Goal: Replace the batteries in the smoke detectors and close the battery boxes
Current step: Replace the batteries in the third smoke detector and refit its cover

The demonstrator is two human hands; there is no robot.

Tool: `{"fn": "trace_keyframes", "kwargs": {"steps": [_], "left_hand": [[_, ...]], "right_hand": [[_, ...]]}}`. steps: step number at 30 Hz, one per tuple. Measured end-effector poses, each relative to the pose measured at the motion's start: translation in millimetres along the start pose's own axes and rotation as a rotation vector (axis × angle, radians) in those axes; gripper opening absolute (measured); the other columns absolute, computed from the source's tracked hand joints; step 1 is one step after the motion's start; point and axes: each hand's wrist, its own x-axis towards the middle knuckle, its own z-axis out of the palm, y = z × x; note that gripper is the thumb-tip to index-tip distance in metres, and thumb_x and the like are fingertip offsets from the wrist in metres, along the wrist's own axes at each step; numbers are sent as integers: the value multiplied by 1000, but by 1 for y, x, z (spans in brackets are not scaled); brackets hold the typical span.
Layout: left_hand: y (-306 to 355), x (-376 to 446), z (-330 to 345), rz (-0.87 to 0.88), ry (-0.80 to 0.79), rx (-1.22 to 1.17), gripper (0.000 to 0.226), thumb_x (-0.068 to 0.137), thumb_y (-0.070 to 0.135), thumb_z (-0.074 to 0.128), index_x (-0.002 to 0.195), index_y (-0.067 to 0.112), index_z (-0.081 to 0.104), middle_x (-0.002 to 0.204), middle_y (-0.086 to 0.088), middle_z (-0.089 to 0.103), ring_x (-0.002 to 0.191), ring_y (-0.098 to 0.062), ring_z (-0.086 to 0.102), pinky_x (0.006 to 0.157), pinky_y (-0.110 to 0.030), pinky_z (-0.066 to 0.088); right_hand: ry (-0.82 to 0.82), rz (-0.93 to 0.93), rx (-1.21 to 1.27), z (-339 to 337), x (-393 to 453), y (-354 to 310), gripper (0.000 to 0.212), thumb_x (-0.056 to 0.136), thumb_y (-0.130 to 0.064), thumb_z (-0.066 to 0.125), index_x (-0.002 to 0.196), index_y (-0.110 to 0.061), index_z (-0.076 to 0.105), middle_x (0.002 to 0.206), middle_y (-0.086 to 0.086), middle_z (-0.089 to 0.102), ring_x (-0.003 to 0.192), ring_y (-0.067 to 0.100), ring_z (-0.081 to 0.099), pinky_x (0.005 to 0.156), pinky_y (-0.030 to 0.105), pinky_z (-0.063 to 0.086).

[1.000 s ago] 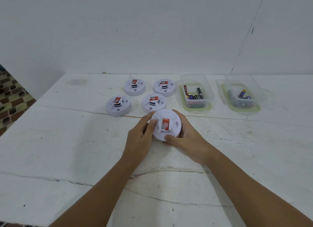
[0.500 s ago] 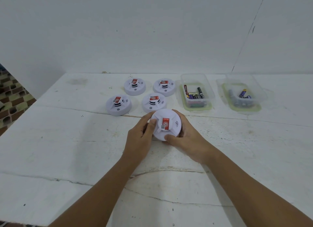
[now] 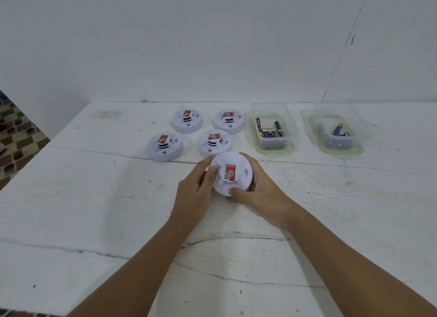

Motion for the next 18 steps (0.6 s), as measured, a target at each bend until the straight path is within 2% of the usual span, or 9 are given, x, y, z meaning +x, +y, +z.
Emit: {"fn": "trace_keyframes", "kwargs": {"steps": [11,18], "left_hand": [[-1,0,0,4,-5,14,31,109,38,50,137,37,64,119,20,73,111,3,66,87,-11,52],[-1,0,0,11,-2,7,32,109,38,49,137,36,64,122,20,72,115,3,65,91,-13,53]], "right_hand": [[-6,-15,2,0,-1,-1,77,92,12,67,150,-29,40,136,-6,65,129,18,62,104,46,56],[-17,-8,-10,-1,0,-1,76,91,10,69,147,-34,41,134,-9,65,128,17,62,104,46,56]]}}
